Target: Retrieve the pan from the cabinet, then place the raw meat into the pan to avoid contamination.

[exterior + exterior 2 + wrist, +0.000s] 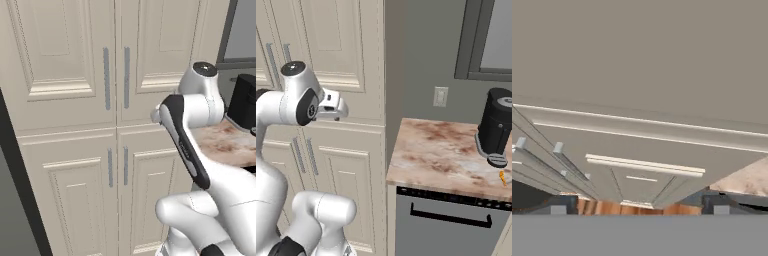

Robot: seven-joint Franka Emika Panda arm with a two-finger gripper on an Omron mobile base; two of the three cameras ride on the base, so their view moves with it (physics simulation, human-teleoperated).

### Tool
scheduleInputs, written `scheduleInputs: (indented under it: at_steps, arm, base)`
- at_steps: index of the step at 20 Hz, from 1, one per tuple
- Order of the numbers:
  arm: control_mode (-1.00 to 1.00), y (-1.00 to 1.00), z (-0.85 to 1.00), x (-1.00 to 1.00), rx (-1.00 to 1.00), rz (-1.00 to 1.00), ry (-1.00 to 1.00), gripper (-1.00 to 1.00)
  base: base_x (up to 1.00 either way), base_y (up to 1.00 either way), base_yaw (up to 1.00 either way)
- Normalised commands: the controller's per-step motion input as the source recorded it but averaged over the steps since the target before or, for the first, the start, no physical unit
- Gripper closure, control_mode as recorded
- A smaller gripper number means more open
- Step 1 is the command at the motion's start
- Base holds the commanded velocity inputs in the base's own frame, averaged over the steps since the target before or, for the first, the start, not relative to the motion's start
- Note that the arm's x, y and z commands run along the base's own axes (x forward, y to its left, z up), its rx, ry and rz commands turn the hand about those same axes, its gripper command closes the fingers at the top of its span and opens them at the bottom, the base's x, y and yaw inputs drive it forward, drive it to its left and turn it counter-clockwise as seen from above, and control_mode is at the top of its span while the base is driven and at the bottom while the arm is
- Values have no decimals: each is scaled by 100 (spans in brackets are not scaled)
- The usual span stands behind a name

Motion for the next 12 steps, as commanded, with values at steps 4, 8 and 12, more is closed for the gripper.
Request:
scheduleInputs:
  at_steps: [4, 8, 12]
  arm:
    - [-100, 34, 26, -19, -7, 0, -25, -100]
    - [-100, 29, 27, -17, -6, 0, -24, -100]
    - [-100, 23, 24, -11, -5, -1, -20, -100]
  base:
    - [0, 0, 0]
    - [0, 0, 0]
    - [0, 0, 0]
